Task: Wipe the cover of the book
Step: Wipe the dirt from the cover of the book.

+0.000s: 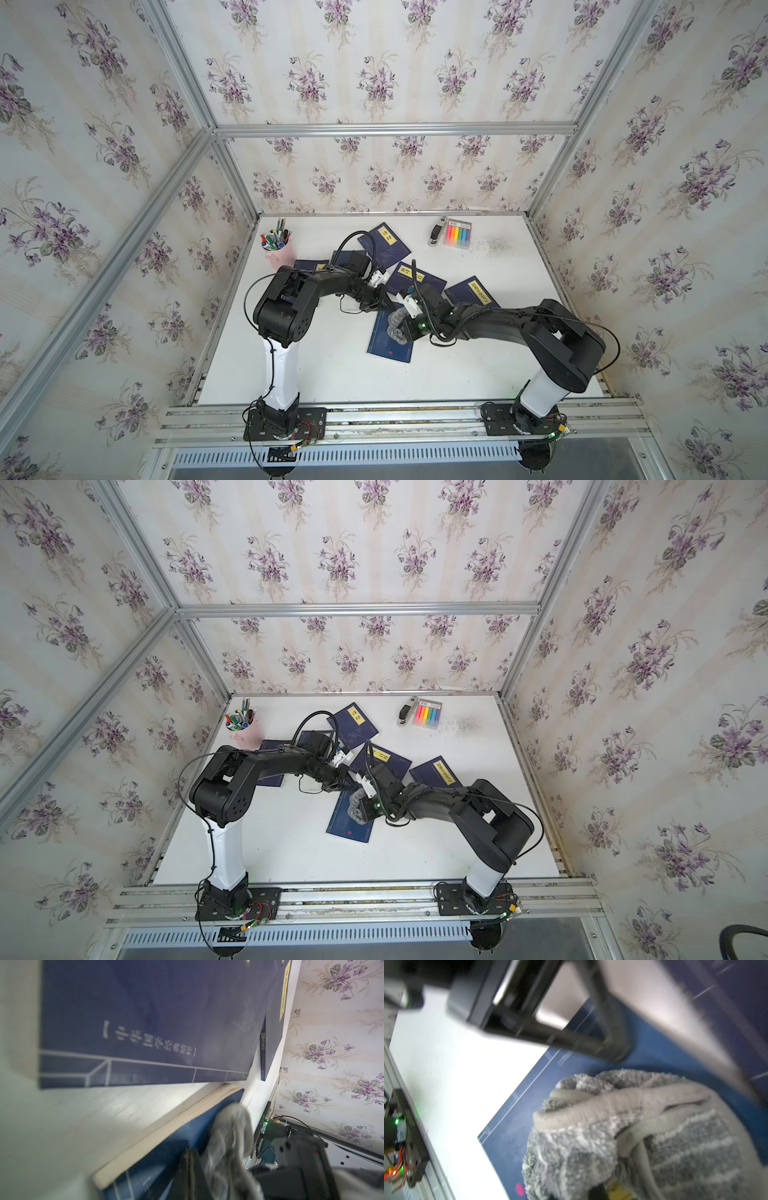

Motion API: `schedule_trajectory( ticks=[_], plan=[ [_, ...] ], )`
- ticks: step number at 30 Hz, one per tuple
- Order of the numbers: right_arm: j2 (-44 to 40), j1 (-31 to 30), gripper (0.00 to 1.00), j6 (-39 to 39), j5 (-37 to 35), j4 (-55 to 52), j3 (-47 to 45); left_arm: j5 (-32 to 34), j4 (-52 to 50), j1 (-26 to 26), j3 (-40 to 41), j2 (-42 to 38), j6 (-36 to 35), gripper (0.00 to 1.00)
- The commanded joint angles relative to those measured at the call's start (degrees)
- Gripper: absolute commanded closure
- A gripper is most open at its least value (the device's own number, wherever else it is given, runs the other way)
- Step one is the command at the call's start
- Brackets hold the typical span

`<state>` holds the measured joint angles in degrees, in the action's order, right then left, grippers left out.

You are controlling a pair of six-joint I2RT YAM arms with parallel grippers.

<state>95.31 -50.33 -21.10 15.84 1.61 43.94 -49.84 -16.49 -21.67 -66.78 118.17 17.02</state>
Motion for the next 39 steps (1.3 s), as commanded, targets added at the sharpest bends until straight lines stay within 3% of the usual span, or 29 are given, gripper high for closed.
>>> schedule_trajectory(
  ticks=[1,5,12,16,22,27,32,36,39],
  plan=[
    [-1.49,-4.62,1.00,-4.27,1.17,-3.91,-1.55,19.68,-5.57,0.05,0.68,1.79,-1.48,1.00],
    [-2.57,-3.63,1.00,-3.68,-1.83,-3.46,-1.75,19.53,-5.50,0.05,0.73,1.89,-1.50,1.00],
    [0.83,10.09,1.00,0.71,-2.00,-3.78,2.45,19.72,-5.48,0.05,0.89,1.80,-1.50,1.00],
    [3.07,13.10,1.00,3.10,-4.27,-5.66,5.70,19.70,-5.57,0.05,0.82,1.80,-1.57,1.00],
    [-0.07,11.56,1.00,2.38,-1.85,-6.85,2.22,20.04,-5.71,0.05,0.78,1.76,-1.69,1.00],
    [-7.32,3.73,1.00,-2.21,-1.83,-8.18,-3.12,19.91,-5.83,0.05,0.55,1.98,-1.72,1.00],
    [-9.17,-1.25,1.00,-6.33,0.16,-6.52,-4.80,19.80,-5.90,0.05,0.55,2.06,-1.77,1.00],
    [-8.18,-0.80,1.00,-5.52,-0.42,-5.80,-5.53,19.97,-5.92,0.05,0.54,1.97,-1.84,1.00],
    [-6.87,3.32,1.00,-3.09,-0.81,-6.03,-4.82,19.85,-5.88,0.05,0.65,1.93,-1.83,1.00]
  ],
)
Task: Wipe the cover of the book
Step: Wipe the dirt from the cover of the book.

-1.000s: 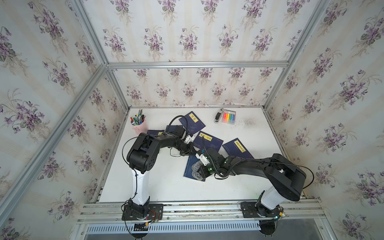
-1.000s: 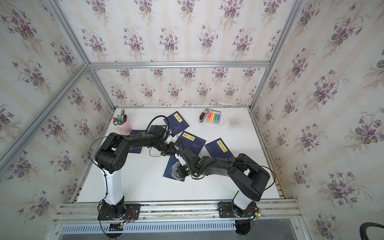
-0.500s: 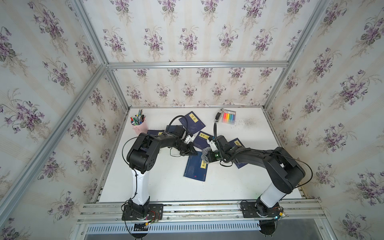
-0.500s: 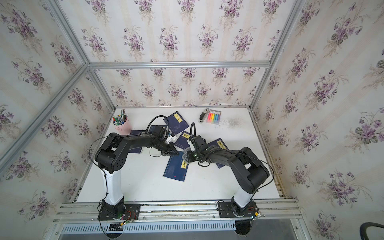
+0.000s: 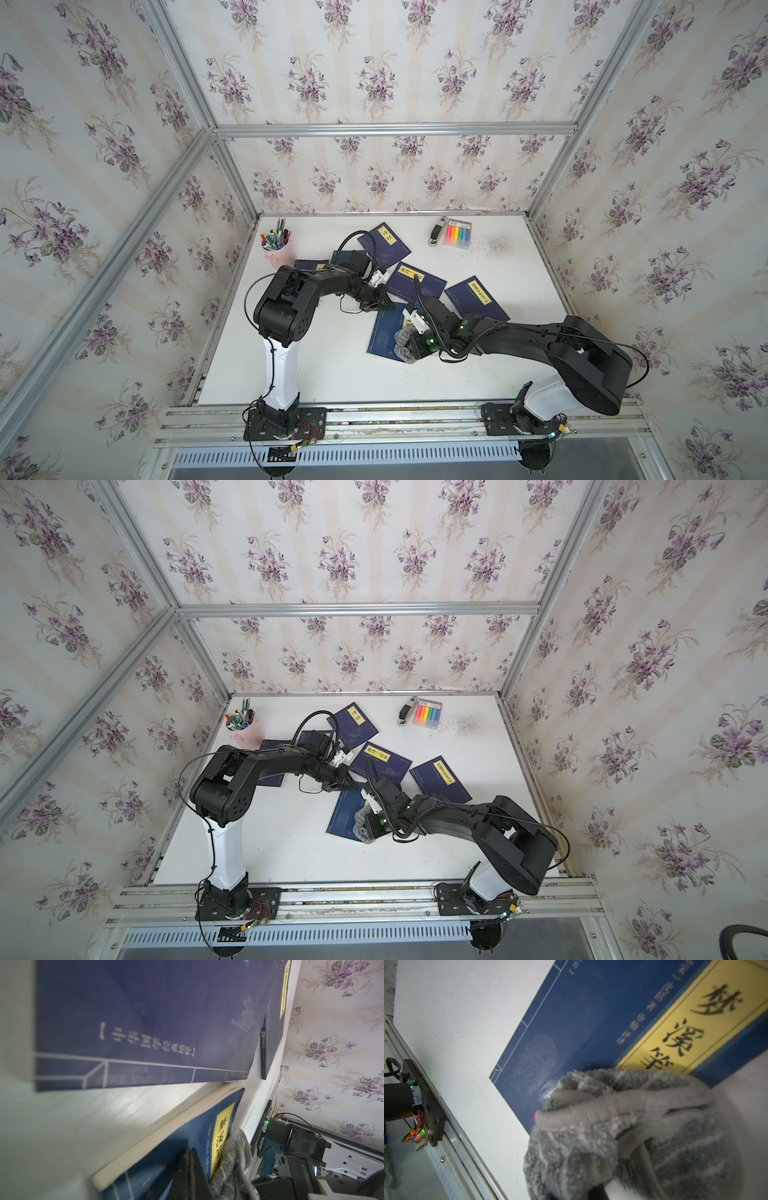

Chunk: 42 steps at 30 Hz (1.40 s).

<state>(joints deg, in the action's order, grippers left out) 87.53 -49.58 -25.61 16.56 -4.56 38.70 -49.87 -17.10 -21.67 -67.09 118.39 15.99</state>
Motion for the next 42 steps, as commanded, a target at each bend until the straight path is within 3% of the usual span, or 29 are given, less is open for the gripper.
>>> schedule_trajectory(
  ticks=[1,5,10,16,21,24,34,42],
  plan=[
    [1.51,4.65,1.00,2.24,-1.72,0.41,0.81,19.74,-5.22,0.05,0.94,1.67,-0.79,1.00],
    [5.89,11.58,1.00,5.74,-3.95,0.15,5.12,19.55,-4.96,0.05,1.25,1.35,-0.65,1.00],
    [11.10,12.48,1.00,6.29,-4.91,-1.60,11.43,19.65,-4.96,0.05,1.24,1.36,-0.78,1.00],
    [9.35,7.31,1.00,5.76,-4.31,-2.51,9.08,19.07,-4.96,0.05,0.98,1.35,-0.74,1.00],
    [7.67,-3.27,1.00,1.75,-1.45,-1.63,6.75,18.01,-3.62,0.05,2.09,-0.65,-1.10,1.00],
    [8.22,-6.05,1.00,-0.46,0.01,1.05,7.13,16.92,-0.40,-0.04,4.60,-4.83,-1.43,1.00],
    [11.59,0.02,1.00,-0.56,-2.94,2.98,8.85,16.97,5.84,-0.04,11.15,-16.30,-3.20,1.00],
    [12.73,1.98,1.00,0.36,-3.03,2.32,12.55,17.37,3.33,-0.04,10.61,-15.58,-4.13,1.00]
  ],
)
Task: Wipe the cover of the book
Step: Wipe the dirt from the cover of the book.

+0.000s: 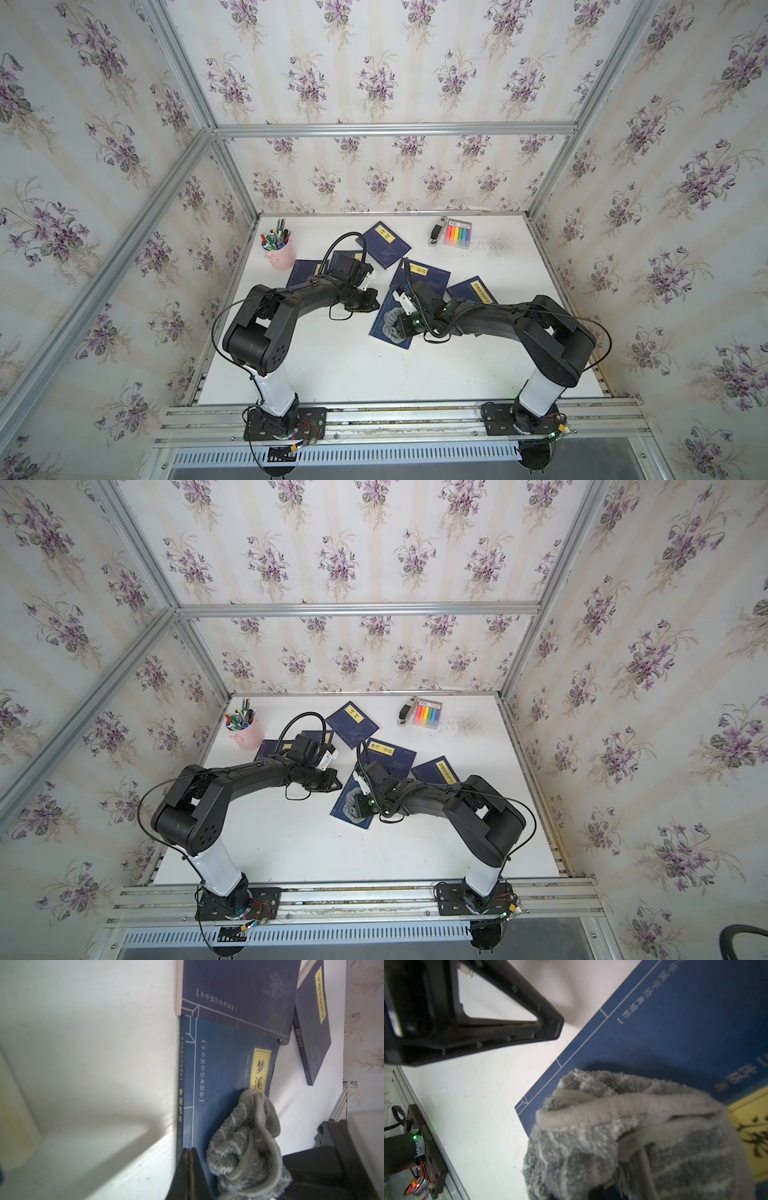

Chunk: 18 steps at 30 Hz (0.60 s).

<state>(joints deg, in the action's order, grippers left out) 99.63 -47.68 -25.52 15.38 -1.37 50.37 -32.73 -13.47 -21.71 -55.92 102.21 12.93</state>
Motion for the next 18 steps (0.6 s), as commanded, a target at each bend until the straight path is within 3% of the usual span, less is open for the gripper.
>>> schedule_trajectory(
  ticks=[1,8,18],
  plan=[
    [0.82,0.12,1.00,0.25,-1.75,-0.88,1.21,-0.18,-0.51,0.05,-0.84,0.96,-1.07,1.00],
    [0.92,0.29,1.00,0.07,-1.91,-0.47,1.92,-0.63,-2.78,-0.11,-0.67,1.00,-0.40,1.00],
    [1.30,4.17,1.00,-0.04,-3.96,-0.76,2.77,-1.05,0.20,-2.38,7.07,-2.55,3.39,1.00]
  ],
)
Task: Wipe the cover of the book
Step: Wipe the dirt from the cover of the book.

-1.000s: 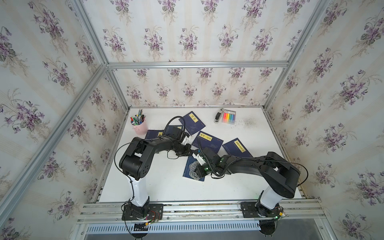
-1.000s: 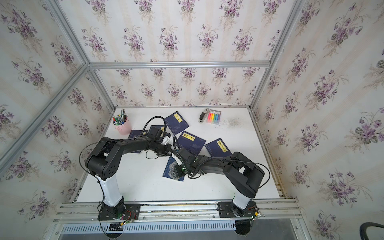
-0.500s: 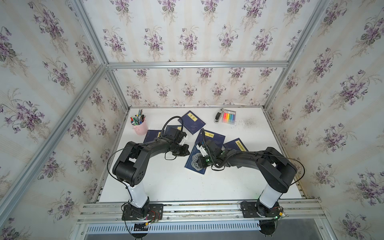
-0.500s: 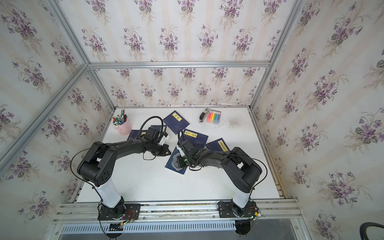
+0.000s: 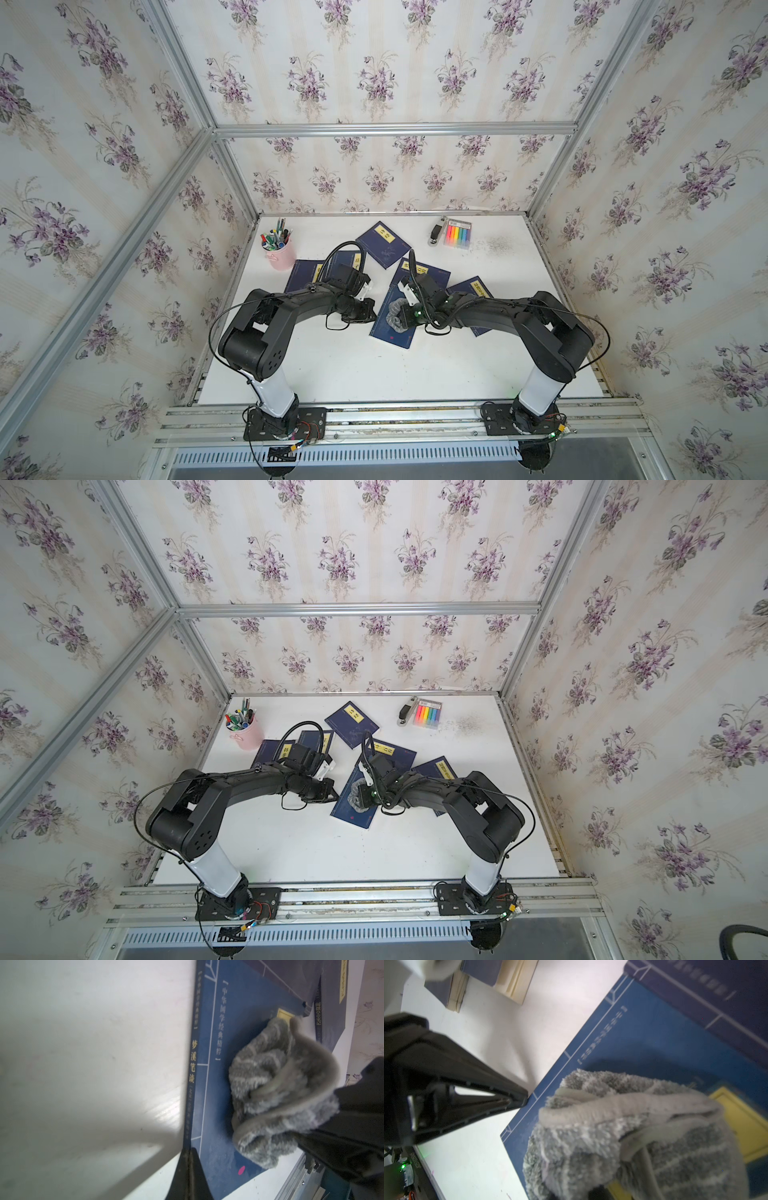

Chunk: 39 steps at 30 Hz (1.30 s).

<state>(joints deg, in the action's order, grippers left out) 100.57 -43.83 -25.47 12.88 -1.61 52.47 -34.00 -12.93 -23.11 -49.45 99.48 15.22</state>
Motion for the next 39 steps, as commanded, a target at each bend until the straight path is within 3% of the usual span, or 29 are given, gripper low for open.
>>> schedule_trajectory(
  ticks=[1,15,23,32,39],
  plan=[
    [0.62,0.33,1.00,-0.02,-1.91,-0.88,1.25,0.87,-0.99,-1.73,0.42,0.50,1.00,1.00],
    [5.68,0.39,1.00,-1.59,-1.80,-0.59,4.20,1.72,2.10,-4.38,5.99,-8.72,1.44,1.00],
    [5.77,0.40,1.00,-2.29,-2.16,-0.23,3.96,2.02,1.13,-5.73,5.59,-5.91,1.83,1.00],
    [5.59,-0.01,1.00,-3.02,0.20,1.54,3.18,7.43,-0.84,-6.24,4.90,-3.22,1.84,1.00],
    [4.48,-4.99,1.00,-2.76,1.48,1.06,1.60,9.83,-1.93,-6.24,4.37,-2.32,1.96,1.00]
  ],
)
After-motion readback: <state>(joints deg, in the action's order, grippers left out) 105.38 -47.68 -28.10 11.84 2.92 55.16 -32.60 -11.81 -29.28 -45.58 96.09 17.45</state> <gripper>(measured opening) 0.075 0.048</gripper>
